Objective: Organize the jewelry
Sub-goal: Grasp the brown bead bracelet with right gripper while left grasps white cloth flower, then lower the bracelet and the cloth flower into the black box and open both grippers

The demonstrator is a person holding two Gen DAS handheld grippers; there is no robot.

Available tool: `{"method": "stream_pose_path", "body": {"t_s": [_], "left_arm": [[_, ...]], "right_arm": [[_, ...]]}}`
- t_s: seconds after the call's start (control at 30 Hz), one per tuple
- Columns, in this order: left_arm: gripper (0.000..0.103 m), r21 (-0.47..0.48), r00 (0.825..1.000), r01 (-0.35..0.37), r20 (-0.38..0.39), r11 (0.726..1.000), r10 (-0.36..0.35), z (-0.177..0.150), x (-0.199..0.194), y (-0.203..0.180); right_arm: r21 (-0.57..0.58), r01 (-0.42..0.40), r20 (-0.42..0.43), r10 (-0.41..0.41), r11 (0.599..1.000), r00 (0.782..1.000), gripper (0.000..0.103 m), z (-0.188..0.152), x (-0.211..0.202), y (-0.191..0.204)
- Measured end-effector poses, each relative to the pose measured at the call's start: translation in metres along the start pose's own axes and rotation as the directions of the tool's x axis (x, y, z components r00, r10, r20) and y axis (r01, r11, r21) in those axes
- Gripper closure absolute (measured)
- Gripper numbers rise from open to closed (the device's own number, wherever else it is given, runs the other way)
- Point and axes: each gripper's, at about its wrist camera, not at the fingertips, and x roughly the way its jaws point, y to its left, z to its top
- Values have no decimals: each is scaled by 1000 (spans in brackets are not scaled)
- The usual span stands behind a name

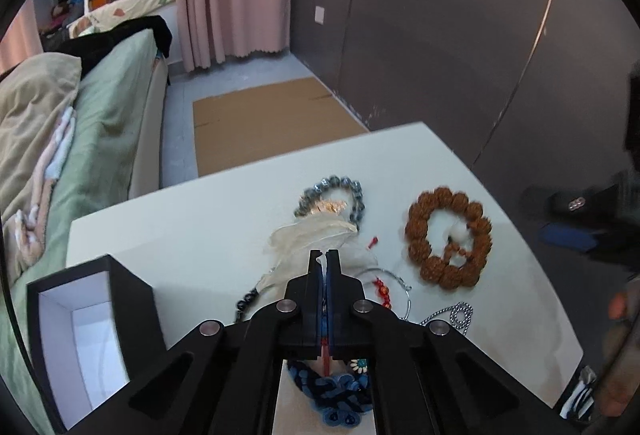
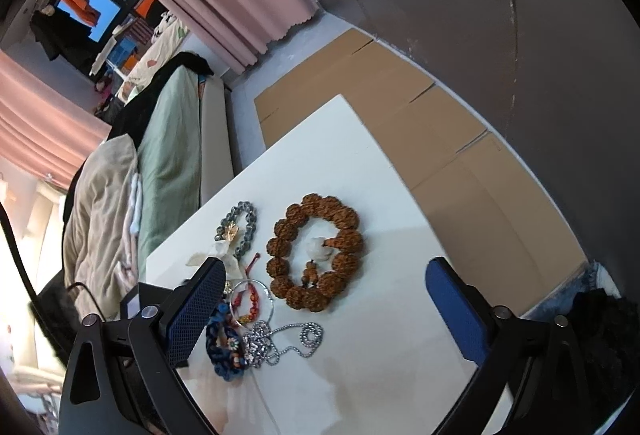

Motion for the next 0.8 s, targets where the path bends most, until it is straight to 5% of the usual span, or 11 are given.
{"method": "stream_pose_path", "body": {"t_s": [0.13, 0.47, 0.53, 0.57, 0.8], "left_arm": [[103, -26, 999, 2, 54, 1000, 0, 4, -18, 10], [103, -102, 992, 1, 122, 995, 12, 4, -49, 46], [103, -116, 991, -5, 133, 993, 20, 2, -57, 54], [103, -124, 990, -5, 138, 992, 22, 1, -60, 57], [103, -186, 982, 0, 186, 983, 35, -7, -90, 83]], "right_arm": [[3, 33, -37, -33, 999, 999, 35, 1, 17, 3], [-102, 229, -29, -233, 968, 972, 57, -6, 44, 20], [-95, 207, -42, -211, 974, 976, 80, -8, 45, 18], [-85, 202, -40, -206, 976, 978, 83, -8, 43, 15], [-56, 81, 26, -80, 995, 996, 83, -16, 16, 19]]}}
